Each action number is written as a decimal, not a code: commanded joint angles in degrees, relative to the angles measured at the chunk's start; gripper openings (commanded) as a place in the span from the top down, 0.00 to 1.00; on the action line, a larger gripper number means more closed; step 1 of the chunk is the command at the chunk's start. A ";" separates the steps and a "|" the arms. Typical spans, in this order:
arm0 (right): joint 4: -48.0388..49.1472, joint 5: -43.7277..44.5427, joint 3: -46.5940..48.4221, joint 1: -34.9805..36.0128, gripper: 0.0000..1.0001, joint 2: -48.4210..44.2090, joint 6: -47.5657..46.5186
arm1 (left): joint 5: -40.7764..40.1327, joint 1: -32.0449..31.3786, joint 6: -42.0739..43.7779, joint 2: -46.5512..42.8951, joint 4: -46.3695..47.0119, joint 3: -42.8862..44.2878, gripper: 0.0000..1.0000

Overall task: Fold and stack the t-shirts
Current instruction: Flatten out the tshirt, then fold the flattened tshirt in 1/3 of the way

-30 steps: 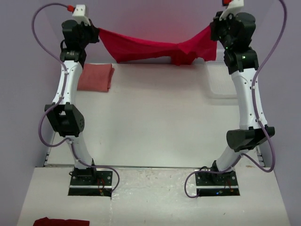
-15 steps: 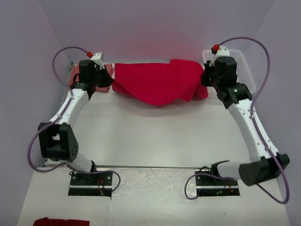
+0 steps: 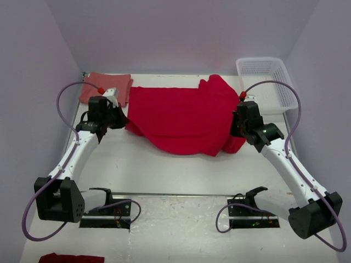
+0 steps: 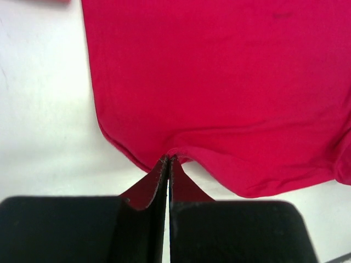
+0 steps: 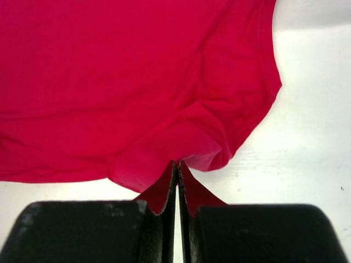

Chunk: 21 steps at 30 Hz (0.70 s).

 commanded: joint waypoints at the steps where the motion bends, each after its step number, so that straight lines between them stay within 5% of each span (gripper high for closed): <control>1: -1.28 1.97 -1.29 1.44 1.00 -5.07 3.89 | 2.17 0.14 -1.49 -4.18 -1.07 -4.19 1.00; 11: -7.42 6.36 -9.03 9.51 1.00 -14.04 11.70 | -5.03 0.06 -3.07 -13.04 -7.04 -11.05 1.00; 21: -18.66 10.32 -6.14 17.52 1.00 -17.91 19.71 | -11.89 0.14 -5.44 -18.24 -18.47 -7.54 1.00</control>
